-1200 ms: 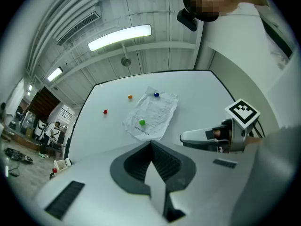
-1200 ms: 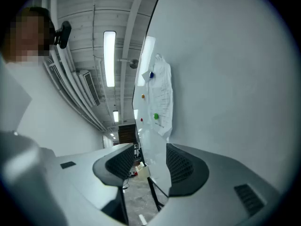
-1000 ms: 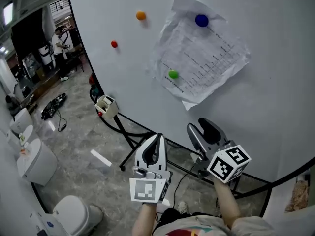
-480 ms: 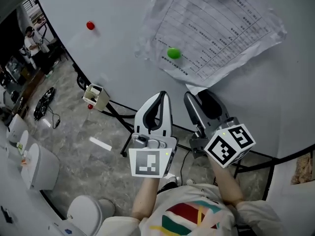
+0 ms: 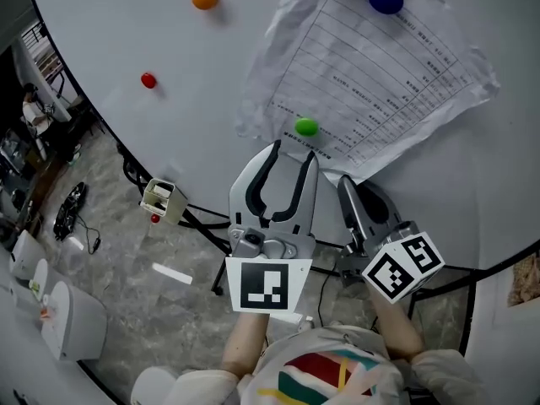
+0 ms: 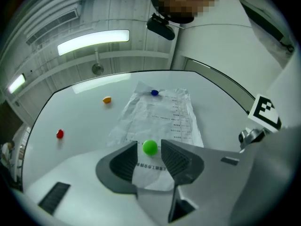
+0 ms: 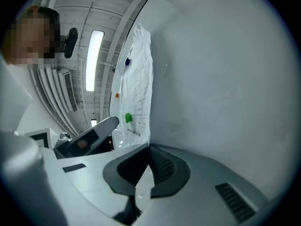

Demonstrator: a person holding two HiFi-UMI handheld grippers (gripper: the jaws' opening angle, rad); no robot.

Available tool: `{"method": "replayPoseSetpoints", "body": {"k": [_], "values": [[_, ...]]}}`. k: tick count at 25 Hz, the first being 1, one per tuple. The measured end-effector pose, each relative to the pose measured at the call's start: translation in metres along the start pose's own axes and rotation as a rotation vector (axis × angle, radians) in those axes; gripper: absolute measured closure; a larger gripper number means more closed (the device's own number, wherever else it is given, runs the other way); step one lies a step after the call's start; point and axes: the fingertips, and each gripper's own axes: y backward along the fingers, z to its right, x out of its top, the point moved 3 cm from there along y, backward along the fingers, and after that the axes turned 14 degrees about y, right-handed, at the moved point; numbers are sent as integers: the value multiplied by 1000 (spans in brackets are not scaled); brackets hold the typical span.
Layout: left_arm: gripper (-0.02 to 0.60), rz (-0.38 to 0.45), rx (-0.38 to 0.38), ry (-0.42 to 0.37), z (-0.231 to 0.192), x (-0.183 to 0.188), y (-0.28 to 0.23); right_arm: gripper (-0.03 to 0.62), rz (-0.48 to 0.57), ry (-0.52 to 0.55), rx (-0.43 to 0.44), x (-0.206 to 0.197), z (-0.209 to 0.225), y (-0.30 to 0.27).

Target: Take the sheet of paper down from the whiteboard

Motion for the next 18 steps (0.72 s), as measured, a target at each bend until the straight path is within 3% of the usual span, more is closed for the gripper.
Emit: {"method": "replayPoseSetpoints", "body": {"k": [2,5,10,14,18], "values": [[397,-46,-30,-106,4,1,-9,579,2,-2,-4,0,0,0],[399,-78,-35,-172,6,3,-26,579,7,-8,-9,0,0,-1],[399,-98,-28,-123,1,5,-37,580,2,-2,-3,0,0,0],[414,-104,-31,-159,-2,6,-40,579,2,5,5,0,1,-1],[414,-93,1,-143,-13,8,-38,579,-4,11,19,0,0,0]]}}
